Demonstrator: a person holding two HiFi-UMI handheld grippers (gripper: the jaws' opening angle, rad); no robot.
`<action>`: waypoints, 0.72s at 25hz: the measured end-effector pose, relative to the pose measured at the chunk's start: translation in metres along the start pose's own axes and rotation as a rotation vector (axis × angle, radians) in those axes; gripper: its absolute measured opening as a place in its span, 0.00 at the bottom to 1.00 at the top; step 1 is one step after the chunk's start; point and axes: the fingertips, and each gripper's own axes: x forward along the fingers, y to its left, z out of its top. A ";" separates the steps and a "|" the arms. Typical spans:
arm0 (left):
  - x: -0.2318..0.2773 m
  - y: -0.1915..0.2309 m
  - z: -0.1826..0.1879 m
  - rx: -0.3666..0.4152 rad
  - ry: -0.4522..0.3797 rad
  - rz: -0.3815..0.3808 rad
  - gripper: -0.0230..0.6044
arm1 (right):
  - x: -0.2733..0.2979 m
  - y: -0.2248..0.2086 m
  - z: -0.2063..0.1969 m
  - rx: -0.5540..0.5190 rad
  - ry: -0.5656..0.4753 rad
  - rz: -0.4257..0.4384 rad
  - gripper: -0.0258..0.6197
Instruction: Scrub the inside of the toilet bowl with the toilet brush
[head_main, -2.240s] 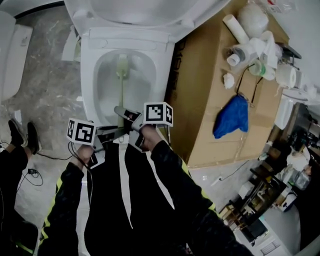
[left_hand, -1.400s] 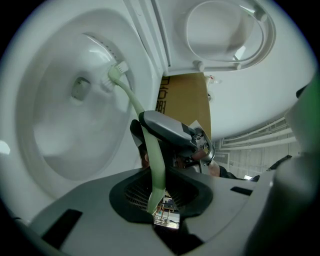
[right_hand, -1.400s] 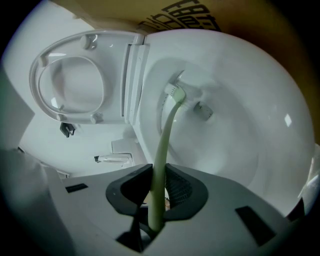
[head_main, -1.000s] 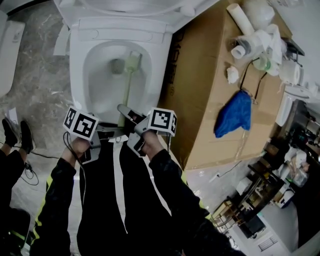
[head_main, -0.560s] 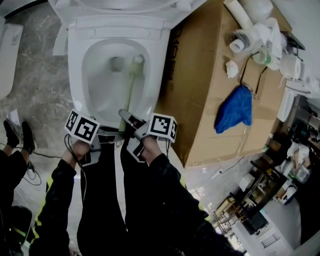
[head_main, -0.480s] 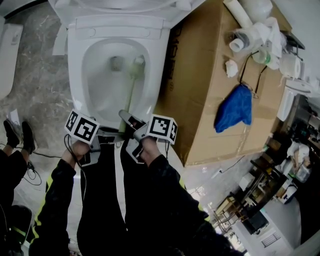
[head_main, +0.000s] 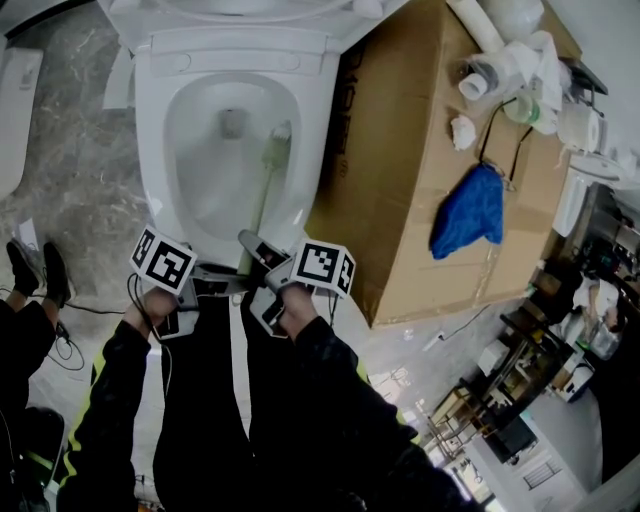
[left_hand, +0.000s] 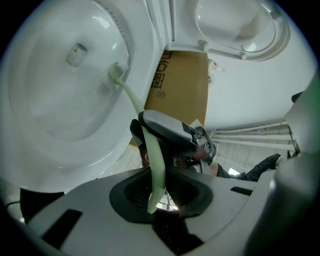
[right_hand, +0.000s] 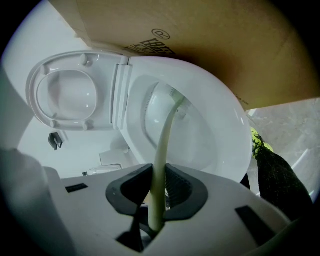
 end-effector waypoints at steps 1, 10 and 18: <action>0.001 0.000 -0.004 -0.005 0.006 -0.003 0.16 | -0.002 -0.002 -0.003 0.006 -0.004 -0.004 0.16; 0.001 -0.005 -0.033 -0.045 0.034 -0.034 0.16 | -0.014 -0.013 -0.028 0.068 -0.017 -0.040 0.16; -0.011 -0.013 -0.056 -0.080 0.043 -0.039 0.16 | -0.019 -0.017 -0.055 0.155 -0.010 -0.054 0.16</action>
